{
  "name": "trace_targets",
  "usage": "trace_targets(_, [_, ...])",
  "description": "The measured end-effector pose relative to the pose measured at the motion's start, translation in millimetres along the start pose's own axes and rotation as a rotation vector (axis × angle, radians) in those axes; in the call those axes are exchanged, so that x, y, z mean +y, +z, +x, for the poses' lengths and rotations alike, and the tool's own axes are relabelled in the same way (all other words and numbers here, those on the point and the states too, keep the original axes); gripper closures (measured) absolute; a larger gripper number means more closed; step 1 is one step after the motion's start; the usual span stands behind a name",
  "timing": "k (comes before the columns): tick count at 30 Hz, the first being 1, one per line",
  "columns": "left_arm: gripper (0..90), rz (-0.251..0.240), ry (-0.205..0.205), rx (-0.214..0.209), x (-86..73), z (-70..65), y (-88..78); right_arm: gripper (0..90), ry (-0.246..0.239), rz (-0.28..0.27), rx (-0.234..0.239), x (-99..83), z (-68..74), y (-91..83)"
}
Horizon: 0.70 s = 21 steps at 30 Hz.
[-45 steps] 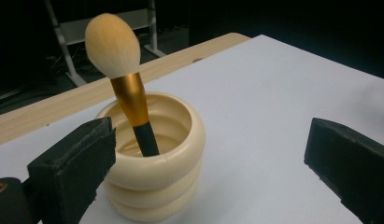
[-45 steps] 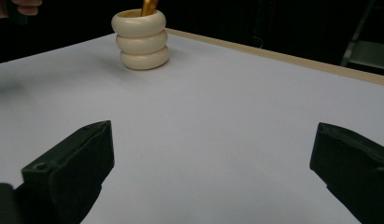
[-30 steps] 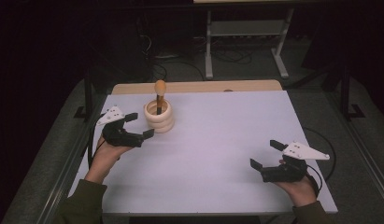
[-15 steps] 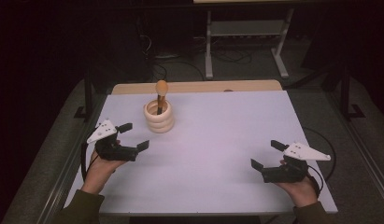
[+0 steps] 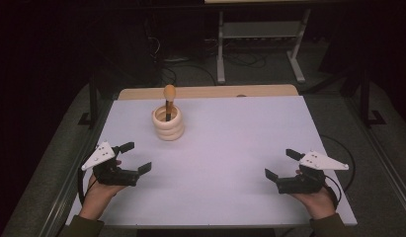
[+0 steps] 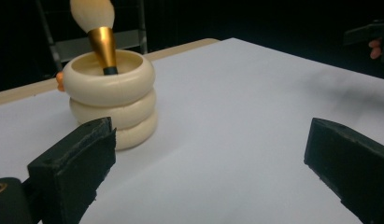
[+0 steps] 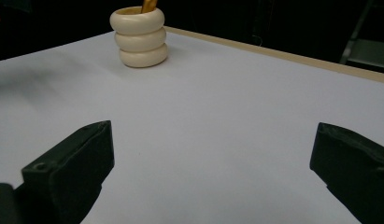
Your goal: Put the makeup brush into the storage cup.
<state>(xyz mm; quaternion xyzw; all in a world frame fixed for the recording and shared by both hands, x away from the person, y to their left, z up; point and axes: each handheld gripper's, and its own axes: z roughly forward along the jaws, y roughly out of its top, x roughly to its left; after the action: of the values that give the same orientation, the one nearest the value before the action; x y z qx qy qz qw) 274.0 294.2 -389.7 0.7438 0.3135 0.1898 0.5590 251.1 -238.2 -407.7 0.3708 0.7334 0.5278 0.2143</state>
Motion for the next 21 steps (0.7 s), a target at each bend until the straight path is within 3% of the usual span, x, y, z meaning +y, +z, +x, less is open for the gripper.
trace_targets(12, [1.8, 0.009, -0.009, 0.013, -22.1, -2.6, -17.9, 0.0, -0.001, 0.005, 0.002, -2.0, 0.2, 0.7])
trace_targets(21, [1.8, 0.024, -0.011, 0.009, -33.1, -1.4, -20.9, 0.0, 0.0, 0.01, 0.002, -5.2, 0.1, 1.2])
